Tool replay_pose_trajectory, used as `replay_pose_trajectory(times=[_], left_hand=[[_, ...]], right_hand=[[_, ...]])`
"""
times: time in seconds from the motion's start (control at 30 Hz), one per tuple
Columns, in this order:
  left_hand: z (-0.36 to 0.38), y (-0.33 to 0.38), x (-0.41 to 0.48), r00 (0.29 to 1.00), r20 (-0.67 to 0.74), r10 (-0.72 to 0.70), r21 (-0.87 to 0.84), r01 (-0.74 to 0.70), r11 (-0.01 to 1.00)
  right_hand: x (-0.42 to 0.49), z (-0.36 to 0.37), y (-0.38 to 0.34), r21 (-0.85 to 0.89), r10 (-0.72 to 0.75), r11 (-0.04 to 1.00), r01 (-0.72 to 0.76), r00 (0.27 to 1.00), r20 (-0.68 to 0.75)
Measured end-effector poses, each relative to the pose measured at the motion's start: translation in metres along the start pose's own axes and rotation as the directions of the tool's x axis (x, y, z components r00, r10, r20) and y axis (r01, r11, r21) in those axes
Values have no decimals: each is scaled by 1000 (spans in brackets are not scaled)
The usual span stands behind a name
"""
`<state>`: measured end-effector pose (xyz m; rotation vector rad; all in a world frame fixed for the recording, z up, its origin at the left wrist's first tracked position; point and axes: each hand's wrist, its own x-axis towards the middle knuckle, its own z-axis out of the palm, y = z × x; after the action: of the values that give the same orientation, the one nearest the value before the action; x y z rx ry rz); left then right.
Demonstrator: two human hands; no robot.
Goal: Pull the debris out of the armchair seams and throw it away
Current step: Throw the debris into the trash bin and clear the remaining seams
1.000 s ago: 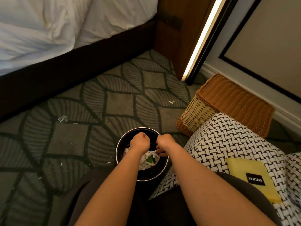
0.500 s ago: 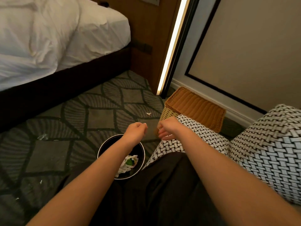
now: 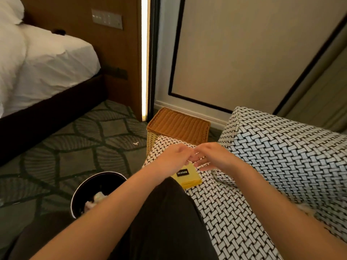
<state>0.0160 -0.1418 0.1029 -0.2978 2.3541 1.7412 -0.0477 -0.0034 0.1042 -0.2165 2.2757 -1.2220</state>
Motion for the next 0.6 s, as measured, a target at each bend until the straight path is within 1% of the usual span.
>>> replay_pose_trajectory(times=[0.07, 0.17, 0.23, 0.3, 0.43, 0.5, 0.57, 0.6], left_hand=[[20, 4, 0, 999, 46, -4, 21, 3, 1000], [54, 0, 1, 991, 135, -10, 67, 1, 998], [78, -9, 5, 984, 179, -17, 115, -4, 993], [98, -20, 8, 983, 181, -33, 158, 4, 987], [128, -42, 15, 986, 158, -59, 262, 15, 965], [135, -50, 20, 989, 140, -56, 336, 6, 942], [144, -57, 30, 996, 88, -19, 423, -20, 906], [148, -60, 34, 998, 65, -12, 457, -19, 889]], right_hand=[[-13, -12, 17, 8, -12, 1000, 12, 1000, -15], [-30, -29, 55, 25, 28, 999, -27, 998, -54], [-38, -36, 89, 28, 54, 998, -51, 991, -126], [-43, -38, 123, 38, 62, 998, -55, 971, -232], [-51, -32, 180, 62, 119, 993, -102, 897, -425], [-55, -30, 198, 68, 133, 991, -115, 870, -475], [-59, -31, 213, 74, 134, 991, -112, 852, -506], [-60, -32, 220, 61, 125, 992, -110, 832, -541]])
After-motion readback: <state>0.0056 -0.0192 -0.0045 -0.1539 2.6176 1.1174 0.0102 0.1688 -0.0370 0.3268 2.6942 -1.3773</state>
